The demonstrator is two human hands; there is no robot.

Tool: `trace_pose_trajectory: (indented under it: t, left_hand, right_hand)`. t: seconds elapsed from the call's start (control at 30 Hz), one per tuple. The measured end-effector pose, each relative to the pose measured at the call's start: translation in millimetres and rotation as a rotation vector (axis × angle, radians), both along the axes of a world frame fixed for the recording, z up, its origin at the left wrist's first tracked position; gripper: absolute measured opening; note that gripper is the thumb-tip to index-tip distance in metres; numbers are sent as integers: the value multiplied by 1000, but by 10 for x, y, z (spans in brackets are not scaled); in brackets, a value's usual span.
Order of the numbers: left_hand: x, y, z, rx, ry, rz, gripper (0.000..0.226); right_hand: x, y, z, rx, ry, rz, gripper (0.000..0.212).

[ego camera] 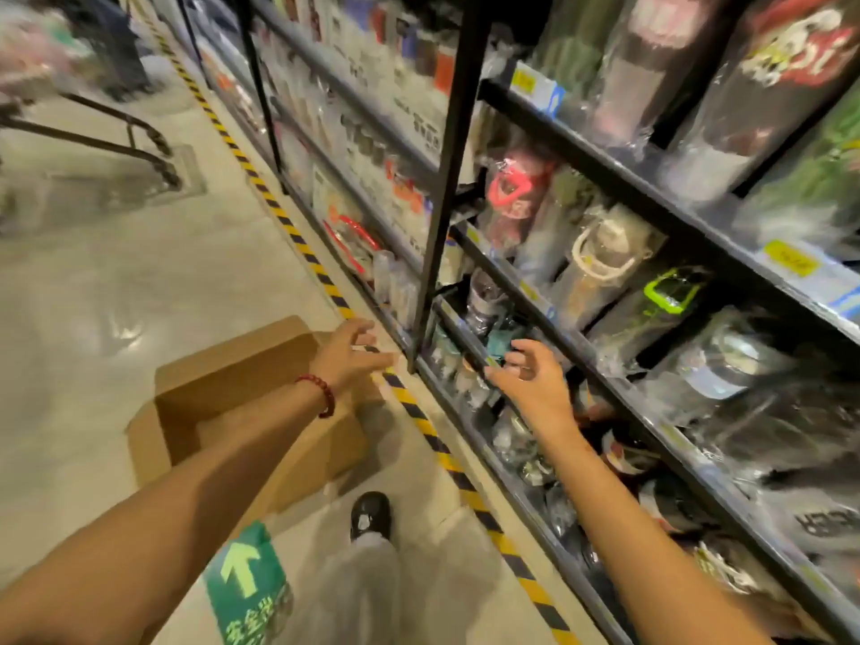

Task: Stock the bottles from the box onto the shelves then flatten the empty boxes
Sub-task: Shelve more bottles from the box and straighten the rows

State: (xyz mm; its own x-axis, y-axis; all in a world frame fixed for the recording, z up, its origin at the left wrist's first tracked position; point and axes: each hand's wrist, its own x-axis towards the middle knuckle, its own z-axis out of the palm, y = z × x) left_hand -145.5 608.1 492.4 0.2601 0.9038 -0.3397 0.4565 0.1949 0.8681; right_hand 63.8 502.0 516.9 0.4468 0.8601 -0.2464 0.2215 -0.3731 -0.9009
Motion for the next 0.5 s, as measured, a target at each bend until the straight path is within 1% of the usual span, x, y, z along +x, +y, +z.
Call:
trace_pose_trajectory:
  t: [0.07,0.13,0.17,0.27,0.33,0.37,0.43,0.47,0.5]
  left_hand:
    - [-466,-131,-243,-57,88,117,59]
    - [-882,-273,-469,-150,113,246,57]
    - [-1089,-345,-591,-211,103,308,56]
    - [-1656,-508,-974,-305,140,440,52]
    - [-1983,-532,-1237,-323,178,512,54]
    - [-2128,-521,-1366,-338,186,545,54]
    - [-2409,-491,-1689,-368,218,584,54]
    - [-2536,-471,-1853,-384,242,592,54]
    - [-2672,-453,-2045,-407,257,602,55]
  right_hand:
    - [-275,68,-260,-70,94,90,53]
    - [-562,159,-578,-126,176,174,36]
    - [-712,198,-722,-173,180,216,33]
    - [-1134,360,-1199,-281,111,305,45]
    - [-1402,498,-1502,-334,53,376,40]
    - [-1524,576,-1643,-357,13,414,42]
    - [-1738,754,-1993,-415,-10,464,59]
    - [-1820,855,-2196,-437,-12,476,64]
    - [-1904,956,-2415,-457,-28,489,64]
